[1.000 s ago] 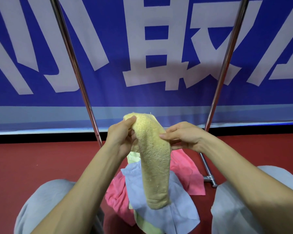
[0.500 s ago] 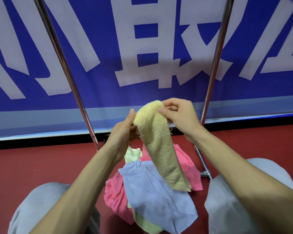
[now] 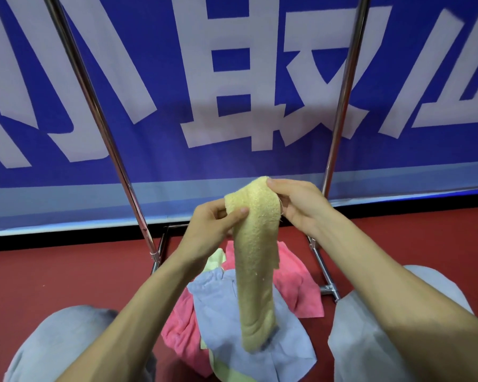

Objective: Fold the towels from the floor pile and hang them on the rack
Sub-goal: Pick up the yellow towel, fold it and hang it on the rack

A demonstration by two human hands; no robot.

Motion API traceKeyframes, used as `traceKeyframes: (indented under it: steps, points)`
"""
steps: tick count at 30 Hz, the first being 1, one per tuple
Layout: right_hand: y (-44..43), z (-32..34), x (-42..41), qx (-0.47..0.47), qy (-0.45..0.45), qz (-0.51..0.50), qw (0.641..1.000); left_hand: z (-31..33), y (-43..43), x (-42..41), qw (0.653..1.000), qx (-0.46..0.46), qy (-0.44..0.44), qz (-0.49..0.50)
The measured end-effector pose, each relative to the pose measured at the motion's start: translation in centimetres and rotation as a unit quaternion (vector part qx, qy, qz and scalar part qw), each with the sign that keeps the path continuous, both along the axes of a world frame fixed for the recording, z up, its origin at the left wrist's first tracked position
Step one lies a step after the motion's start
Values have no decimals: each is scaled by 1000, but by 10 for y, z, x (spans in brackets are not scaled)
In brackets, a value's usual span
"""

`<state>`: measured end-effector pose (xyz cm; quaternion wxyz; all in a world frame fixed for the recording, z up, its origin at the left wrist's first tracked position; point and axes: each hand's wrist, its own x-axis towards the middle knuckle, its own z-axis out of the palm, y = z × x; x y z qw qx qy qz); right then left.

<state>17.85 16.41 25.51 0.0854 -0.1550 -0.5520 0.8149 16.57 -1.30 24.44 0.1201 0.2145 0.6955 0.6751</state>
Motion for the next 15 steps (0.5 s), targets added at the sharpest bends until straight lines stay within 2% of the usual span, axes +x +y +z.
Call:
traceKeyframes:
  steps: [4,8,10,13,15]
  points:
    - [-8,-6,-1,28,-61,47,997,4,-3,-2,998,36,2,52]
    - [-19,-12,0,47,-104,153,982,8,-13,-10,991,69,-43,101]
    - [-24,-13,-2,66,-96,196,974,10,-20,-13,986,87,-81,118]
    - [-28,-10,-2,81,-51,206,974,12,-29,-18,972,116,-142,147]
    - [-30,-8,1,130,-20,209,969,12,-32,-22,958,137,-185,169]
